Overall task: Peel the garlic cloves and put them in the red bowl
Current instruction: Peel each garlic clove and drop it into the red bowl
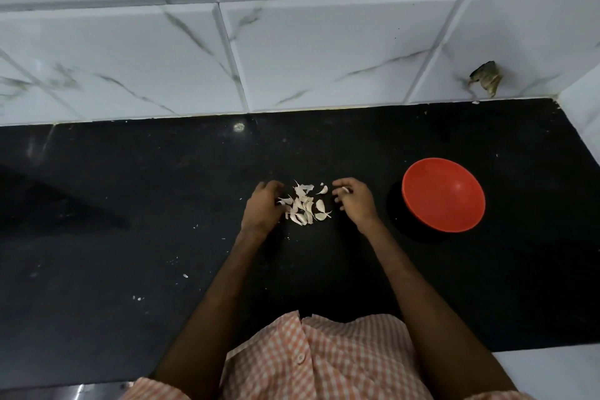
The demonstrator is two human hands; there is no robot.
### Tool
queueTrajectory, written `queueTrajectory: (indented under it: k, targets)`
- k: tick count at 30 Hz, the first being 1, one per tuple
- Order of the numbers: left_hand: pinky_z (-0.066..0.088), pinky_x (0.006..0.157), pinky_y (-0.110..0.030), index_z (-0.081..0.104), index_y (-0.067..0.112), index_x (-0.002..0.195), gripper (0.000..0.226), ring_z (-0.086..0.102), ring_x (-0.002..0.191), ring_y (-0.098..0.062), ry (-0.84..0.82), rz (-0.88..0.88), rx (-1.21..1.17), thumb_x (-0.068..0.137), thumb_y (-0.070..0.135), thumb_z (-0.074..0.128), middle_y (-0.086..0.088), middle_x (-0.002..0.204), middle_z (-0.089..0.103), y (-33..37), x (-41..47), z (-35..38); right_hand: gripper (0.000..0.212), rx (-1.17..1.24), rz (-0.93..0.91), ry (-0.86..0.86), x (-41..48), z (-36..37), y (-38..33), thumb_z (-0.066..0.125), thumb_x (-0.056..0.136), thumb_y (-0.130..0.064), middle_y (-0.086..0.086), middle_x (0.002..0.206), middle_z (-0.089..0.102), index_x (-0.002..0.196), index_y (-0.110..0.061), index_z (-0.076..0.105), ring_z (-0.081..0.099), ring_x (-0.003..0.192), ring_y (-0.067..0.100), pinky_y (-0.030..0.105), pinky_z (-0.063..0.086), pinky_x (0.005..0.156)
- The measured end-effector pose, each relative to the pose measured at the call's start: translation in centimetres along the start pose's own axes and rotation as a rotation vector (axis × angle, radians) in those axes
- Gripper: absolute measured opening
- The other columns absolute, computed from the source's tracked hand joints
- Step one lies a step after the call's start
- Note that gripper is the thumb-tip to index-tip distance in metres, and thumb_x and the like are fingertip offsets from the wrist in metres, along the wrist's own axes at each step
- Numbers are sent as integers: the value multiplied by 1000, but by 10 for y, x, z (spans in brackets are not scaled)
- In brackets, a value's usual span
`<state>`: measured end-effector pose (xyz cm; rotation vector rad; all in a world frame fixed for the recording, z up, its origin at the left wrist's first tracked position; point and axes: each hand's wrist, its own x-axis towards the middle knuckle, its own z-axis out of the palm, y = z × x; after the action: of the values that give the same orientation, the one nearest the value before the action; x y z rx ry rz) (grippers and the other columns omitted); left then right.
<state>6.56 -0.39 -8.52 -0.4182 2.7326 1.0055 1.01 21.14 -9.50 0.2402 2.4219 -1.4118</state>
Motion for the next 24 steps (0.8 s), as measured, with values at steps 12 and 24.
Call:
queueTrajectory:
  k: [12,24]
  targets:
    - [51,90,-26,68,13,120,37,65,99,-14,-12,104,-36,85,4,76,-2,112,67,3,-6,20,36,-107,-166,-26,-1,20,-8,52,92,16,14,111,71,117,-3,70,71,92,19,32,59,90]
    - [59,78,-32,72,16,113,20,71,94,-20,43,149,-852,94,8,68,-5,104,75,36,-22,22,14,360,-176,-129,-42,16,-32,74,92,-14,9,83,77,99,-2,71,74,75,20,24,56,60]
